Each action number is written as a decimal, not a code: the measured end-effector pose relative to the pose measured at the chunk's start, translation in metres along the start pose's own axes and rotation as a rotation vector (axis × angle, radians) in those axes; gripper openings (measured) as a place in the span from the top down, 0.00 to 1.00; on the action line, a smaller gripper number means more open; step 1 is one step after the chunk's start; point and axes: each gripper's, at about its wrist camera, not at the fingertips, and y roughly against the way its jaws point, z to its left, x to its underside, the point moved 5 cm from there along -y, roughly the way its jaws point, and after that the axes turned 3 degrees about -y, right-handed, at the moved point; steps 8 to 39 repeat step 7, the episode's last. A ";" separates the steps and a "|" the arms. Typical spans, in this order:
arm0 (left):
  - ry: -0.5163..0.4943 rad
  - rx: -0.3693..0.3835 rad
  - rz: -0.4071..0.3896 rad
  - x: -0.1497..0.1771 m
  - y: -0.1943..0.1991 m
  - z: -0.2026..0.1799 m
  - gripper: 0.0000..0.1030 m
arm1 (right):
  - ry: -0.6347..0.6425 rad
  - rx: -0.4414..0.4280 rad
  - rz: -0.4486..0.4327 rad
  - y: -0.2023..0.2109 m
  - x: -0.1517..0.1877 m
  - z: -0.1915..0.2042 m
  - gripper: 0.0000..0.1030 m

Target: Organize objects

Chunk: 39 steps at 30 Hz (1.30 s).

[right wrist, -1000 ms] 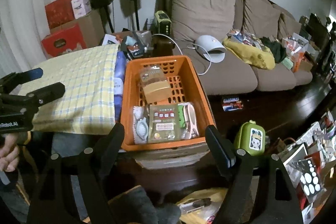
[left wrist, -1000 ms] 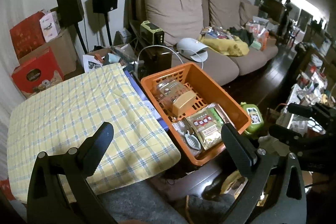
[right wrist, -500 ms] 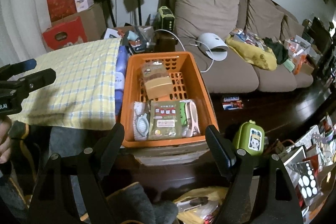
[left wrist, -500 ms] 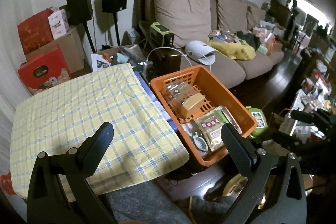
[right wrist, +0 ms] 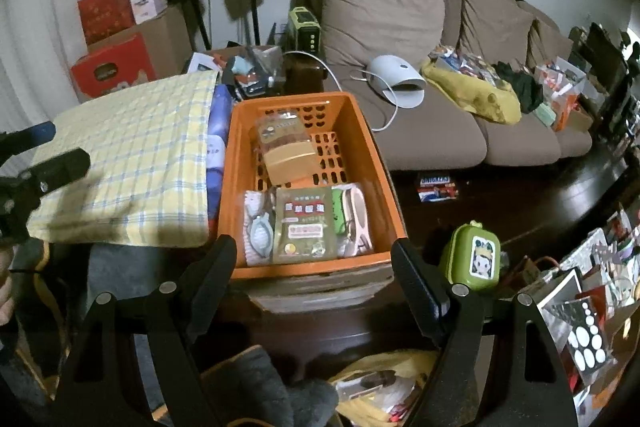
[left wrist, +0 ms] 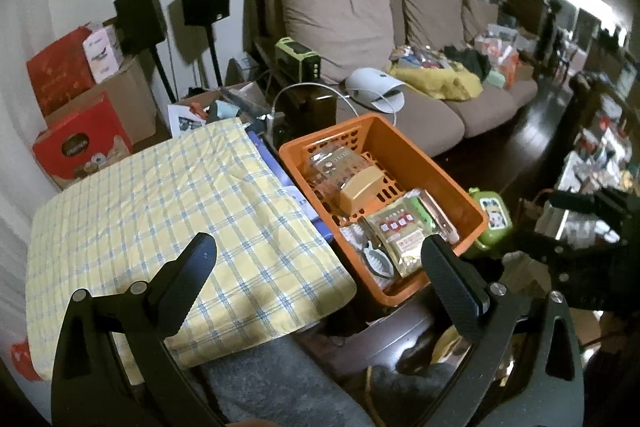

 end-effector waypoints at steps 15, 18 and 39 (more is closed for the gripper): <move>-0.016 0.011 -0.012 0.001 0.003 -0.007 0.01 | 0.006 0.004 0.020 -0.005 0.002 0.001 0.21; -0.016 0.011 -0.012 0.001 0.003 -0.007 0.01 | 0.006 0.004 0.020 -0.005 0.002 0.001 0.21; -0.016 0.011 -0.012 0.001 0.003 -0.007 0.01 | 0.006 0.004 0.020 -0.005 0.002 0.001 0.21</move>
